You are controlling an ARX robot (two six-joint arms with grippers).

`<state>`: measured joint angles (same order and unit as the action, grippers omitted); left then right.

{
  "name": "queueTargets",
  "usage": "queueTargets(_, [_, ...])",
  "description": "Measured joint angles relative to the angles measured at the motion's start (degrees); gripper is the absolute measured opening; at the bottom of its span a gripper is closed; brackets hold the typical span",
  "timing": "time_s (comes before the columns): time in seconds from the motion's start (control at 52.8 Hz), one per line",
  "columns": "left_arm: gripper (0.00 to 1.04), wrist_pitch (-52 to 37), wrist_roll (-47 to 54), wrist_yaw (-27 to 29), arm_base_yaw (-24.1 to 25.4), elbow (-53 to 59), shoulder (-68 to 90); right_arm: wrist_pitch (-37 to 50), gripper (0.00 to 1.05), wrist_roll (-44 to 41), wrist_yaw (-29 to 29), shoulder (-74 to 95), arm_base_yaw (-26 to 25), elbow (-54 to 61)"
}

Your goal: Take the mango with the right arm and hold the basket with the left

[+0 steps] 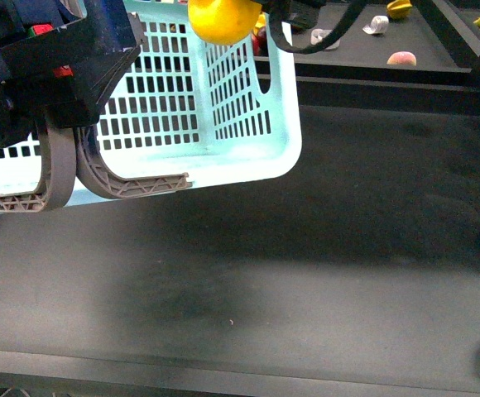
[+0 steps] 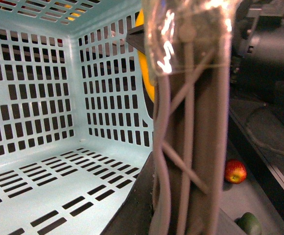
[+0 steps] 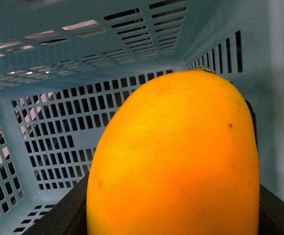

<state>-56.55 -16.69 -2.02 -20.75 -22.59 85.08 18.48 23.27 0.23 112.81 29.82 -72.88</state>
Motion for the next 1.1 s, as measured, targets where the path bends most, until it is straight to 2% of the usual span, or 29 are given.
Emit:
queueTargets(0.246, [0.05,0.0,0.0,0.0,0.0,0.0,0.0,0.2,0.61,0.4,1.2,3.6,1.1,-3.6])
queueTargets(0.303, [0.05,0.0,0.0,0.0,0.0,0.0,0.0,0.9,0.68,0.6,1.2,3.9,1.3,-3.6])
queueTargets(0.398, [0.05,0.0,0.0,0.0,0.0,0.0,0.0,2.4,0.86,1.1,1.4,3.8,1.6,-3.6])
queueTargets(0.492, [0.05,0.0,0.0,0.0,0.0,0.0,0.0,4.1,0.98,1.9,1.8,3.1,1.6,-3.2])
queueTargets(0.72, [0.05,0.2,-0.5,-0.3,0.0,0.5,0.0,9.0,0.96,3.8,3.4,-3.7,0.7,3.6])
queueTargets(0.947, [0.05,0.2,-0.4,0.3,0.0,0.6,0.0,13.7,0.96,4.1,9.4,-17.9,-2.1,16.6])
queueTargets(1.098, [0.05,0.2,-0.4,0.1,0.0,0.6,0.0,15.3,0.96,2.5,14.2,-30.4,-4.4,29.2])
